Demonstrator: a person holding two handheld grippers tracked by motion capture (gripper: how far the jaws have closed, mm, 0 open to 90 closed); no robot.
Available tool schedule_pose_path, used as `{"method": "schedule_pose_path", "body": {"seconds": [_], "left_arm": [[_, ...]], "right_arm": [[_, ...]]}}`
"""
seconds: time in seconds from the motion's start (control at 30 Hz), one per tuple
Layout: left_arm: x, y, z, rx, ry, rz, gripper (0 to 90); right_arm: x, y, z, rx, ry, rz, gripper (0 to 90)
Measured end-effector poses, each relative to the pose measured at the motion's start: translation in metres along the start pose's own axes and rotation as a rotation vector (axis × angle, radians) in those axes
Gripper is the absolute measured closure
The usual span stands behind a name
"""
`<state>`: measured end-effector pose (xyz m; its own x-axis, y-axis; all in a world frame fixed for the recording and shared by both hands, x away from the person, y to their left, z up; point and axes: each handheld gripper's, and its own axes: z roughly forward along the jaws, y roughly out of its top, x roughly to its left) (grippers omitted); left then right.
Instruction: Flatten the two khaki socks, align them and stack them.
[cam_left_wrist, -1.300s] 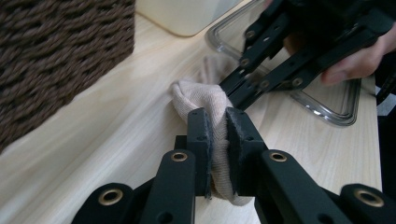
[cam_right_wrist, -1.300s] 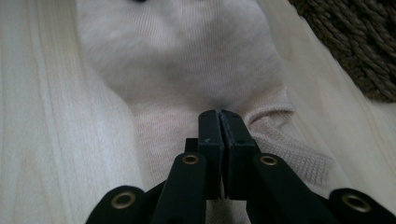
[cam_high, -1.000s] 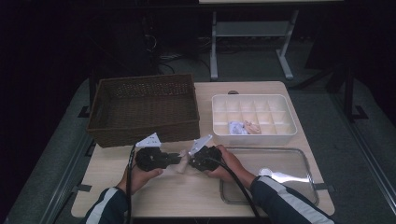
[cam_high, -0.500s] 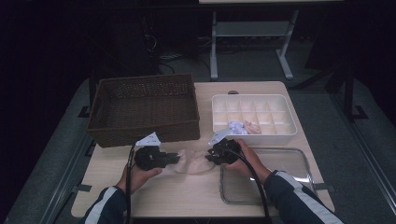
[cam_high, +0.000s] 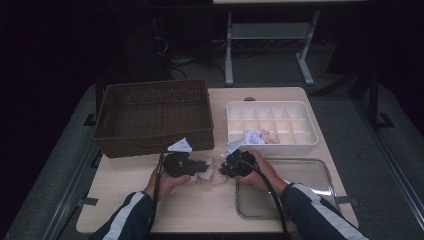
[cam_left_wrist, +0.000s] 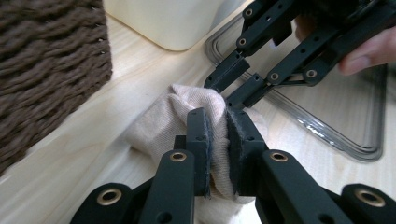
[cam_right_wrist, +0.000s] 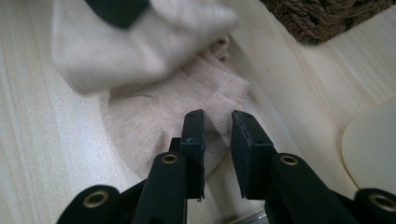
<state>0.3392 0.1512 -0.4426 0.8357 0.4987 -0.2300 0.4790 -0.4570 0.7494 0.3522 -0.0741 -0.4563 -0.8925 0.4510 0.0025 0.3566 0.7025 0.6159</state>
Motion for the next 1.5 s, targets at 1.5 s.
{"method": "schedule_pose_path", "body": {"seconds": [1.5], "left_arm": [[-0.013,-0.017,0.017,0.052,0.016,0.113,69.1]], "right_arm": [[-0.005,0.006,-0.037,-0.081,-0.011,0.024,72.5]]}}
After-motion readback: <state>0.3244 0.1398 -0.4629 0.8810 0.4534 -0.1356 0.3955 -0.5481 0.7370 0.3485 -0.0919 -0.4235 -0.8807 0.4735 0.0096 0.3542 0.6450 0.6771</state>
